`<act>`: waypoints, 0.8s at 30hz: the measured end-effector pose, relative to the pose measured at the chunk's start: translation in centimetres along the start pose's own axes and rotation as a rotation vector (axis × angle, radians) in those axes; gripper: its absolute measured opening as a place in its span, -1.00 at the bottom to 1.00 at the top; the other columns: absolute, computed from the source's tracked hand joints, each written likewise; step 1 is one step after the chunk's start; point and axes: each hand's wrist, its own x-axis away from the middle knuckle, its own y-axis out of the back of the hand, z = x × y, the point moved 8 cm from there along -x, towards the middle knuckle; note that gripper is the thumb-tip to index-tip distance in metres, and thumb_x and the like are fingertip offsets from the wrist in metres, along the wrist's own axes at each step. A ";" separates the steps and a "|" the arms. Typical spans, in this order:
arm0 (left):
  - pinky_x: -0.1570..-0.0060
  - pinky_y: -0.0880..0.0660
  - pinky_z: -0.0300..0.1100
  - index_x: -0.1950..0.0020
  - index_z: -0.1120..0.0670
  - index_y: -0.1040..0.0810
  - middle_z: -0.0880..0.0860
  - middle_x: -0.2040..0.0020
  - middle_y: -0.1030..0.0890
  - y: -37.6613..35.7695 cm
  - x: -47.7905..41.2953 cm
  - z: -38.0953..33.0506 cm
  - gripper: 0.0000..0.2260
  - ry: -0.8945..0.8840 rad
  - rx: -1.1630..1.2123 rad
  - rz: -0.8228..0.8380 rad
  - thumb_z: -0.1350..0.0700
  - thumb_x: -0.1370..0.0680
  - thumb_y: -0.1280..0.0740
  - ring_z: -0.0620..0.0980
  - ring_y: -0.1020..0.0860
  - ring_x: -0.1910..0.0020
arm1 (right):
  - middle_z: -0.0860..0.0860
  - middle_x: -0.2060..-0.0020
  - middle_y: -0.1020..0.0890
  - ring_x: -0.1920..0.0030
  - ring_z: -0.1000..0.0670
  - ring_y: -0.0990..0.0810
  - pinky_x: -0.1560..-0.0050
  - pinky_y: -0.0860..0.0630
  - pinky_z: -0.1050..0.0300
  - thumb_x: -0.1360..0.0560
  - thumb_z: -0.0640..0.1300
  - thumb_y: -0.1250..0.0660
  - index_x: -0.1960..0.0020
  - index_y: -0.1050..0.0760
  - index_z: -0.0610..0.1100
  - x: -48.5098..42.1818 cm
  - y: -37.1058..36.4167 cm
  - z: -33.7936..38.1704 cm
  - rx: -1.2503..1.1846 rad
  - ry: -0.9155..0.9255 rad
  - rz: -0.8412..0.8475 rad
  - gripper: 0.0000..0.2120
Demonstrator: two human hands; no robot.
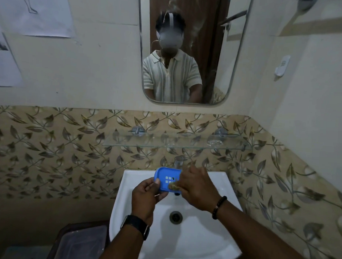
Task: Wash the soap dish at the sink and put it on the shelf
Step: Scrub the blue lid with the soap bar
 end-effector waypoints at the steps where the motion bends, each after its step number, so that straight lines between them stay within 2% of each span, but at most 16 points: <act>1: 0.18 -0.69 -0.11 -0.08 0.27 -0.63 0.20 0.08 -0.73 -0.1 0.0 -0.1 -0.88 -0.011 0.004 -0.020 0.26 -0.60 -0.35 0.05 -0.73 0.15 | 0.02 0.09 -0.61 -0.02 -0.09 -0.49 0.01 -0.34 -0.10 -0.50 -0.02 -0.32 0.01 -0.65 0.02 0.2 0.0 -0.6 0.099 -0.027 0.006 -0.84; 3: 0.17 -0.69 -0.11 -0.09 0.28 -0.62 0.20 0.07 -0.72 -0.8 0.1 0.1 -0.88 -0.016 -0.005 -0.044 0.26 -0.61 -0.34 0.06 -0.72 0.15 | 0.04 0.09 -0.61 -0.03 -0.10 -0.49 0.00 -0.30 -0.07 -0.49 -0.01 -0.31 0.06 -0.65 0.00 0.0 -0.2 -0.5 0.161 -0.103 -0.013 -0.84; 5: 0.18 -0.68 -0.12 -0.10 0.29 -0.62 0.23 0.08 -0.72 -1.7 0.5 0.7 -0.86 -0.017 -0.046 -0.018 0.24 -0.62 -0.34 0.09 -0.71 0.14 | 0.06 0.18 -0.58 0.03 -0.07 -0.48 0.05 -0.24 -0.02 -0.50 -0.04 -0.29 0.15 -0.63 0.01 -0.5 -0.3 0.9 0.049 -0.127 -0.099 -0.85; 7: 0.17 -0.67 -0.12 -0.09 0.28 -0.63 0.23 0.06 -0.73 -2.2 0.9 1.1 -0.84 -0.021 -0.093 0.021 0.21 -0.63 -0.33 0.11 -0.72 0.12 | 0.06 0.23 -0.56 0.08 -0.06 -0.48 0.06 -0.26 0.01 -0.48 -0.10 -0.29 0.21 -0.57 0.00 -1.0 -0.4 2.1 0.036 -0.052 -0.169 -0.87; 9: 0.10 -0.68 -0.05 -0.12 0.27 -0.62 0.24 0.03 -0.73 -2.0 1.0 1.0 -0.84 -0.034 -0.098 0.031 0.22 -0.62 -0.33 0.12 -0.73 0.07 | 0.02 0.19 -0.58 0.07 -0.08 -0.51 0.07 -0.38 -0.03 -0.45 -0.15 -0.31 0.17 -0.56 -0.05 -1.1 -0.3 2.0 0.164 0.062 -0.197 -0.93; 11: 0.07 -0.69 -0.01 -0.15 0.29 -0.60 0.25 0.00 -0.72 -1.6 0.9 0.5 -0.83 -0.056 -0.074 0.019 0.24 -0.61 -0.34 0.12 -0.73 0.06 | -0.04 0.14 -0.61 0.05 -0.12 -0.53 0.09 -0.43 -0.06 -0.46 -0.14 -0.29 0.12 -0.58 -0.10 -1.1 0.1 0.4 0.299 0.097 -0.174 -0.90; 13: 0.08 -0.69 -0.02 -0.15 0.31 -0.59 0.26 0.00 -0.71 -1.6 0.9 0.1 -0.83 -0.074 -0.059 -0.002 0.25 -0.61 -0.35 0.09 -0.73 0.09 | -0.06 0.14 -0.62 0.05 -0.14 -0.53 0.09 -0.42 -0.08 -0.46 -0.05 -0.27 0.10 -0.59 -0.13 -1.5 0.5 -1.0 0.375 0.060 -0.112 -0.81; 16: 0.10 -0.70 -0.03 -0.14 0.31 -0.59 0.27 0.02 -0.71 -1.9 1.0 -0.1 -0.83 -0.092 -0.051 -0.030 0.25 -0.60 -0.36 0.07 -0.73 0.13 | -0.07 0.17 -0.61 0.05 -0.14 -0.51 0.07 -0.42 -0.10 -0.37 0.02 -0.45 0.10 -0.60 -0.14 -2.2 0.1 -1.0 0.429 -0.030 0.048 -0.76; 18: 0.12 -0.70 -0.03 -0.14 0.31 -0.58 0.28 0.02 -0.71 -1.7 0.9 0.1 -0.83 -0.097 -0.044 -0.054 0.24 -0.60 -0.36 0.07 -0.73 0.14 | -0.05 0.15 -0.61 0.01 -0.13 -0.49 0.01 -0.37 -0.11 -0.37 0.07 -0.48 0.09 -0.60 -0.10 -2.4 -0.7 -0.6 0.375 -0.128 0.134 -0.74; 20: 0.13 -0.69 -0.04 -0.13 0.30 -0.59 0.28 0.01 -0.71 -1.2 0.8 0.5 -0.84 -0.092 -0.043 -0.075 0.24 -0.60 -0.35 0.09 -0.73 0.12 | -0.05 0.11 -0.61 -0.03 -0.12 -0.50 -0.02 -0.34 -0.10 -0.47 0.07 -0.38 0.10 -0.59 -0.06 -2.1 -1.4 -0.4 0.273 -0.205 0.139 -0.81; 24: 0.14 -0.69 -0.05 -0.15 0.29 -0.58 0.29 0.00 -0.71 0.0 0.9 1.3 -0.83 -0.076 -0.051 -0.105 0.23 -0.61 -0.34 0.13 -0.73 0.08 | -0.02 0.07 -0.59 -0.04 -0.08 -0.48 -0.01 -0.36 -0.08 -0.53 -0.02 -0.26 0.08 -0.62 -0.03 -1.2 -2.7 0.3 0.107 -0.189 0.130 -0.82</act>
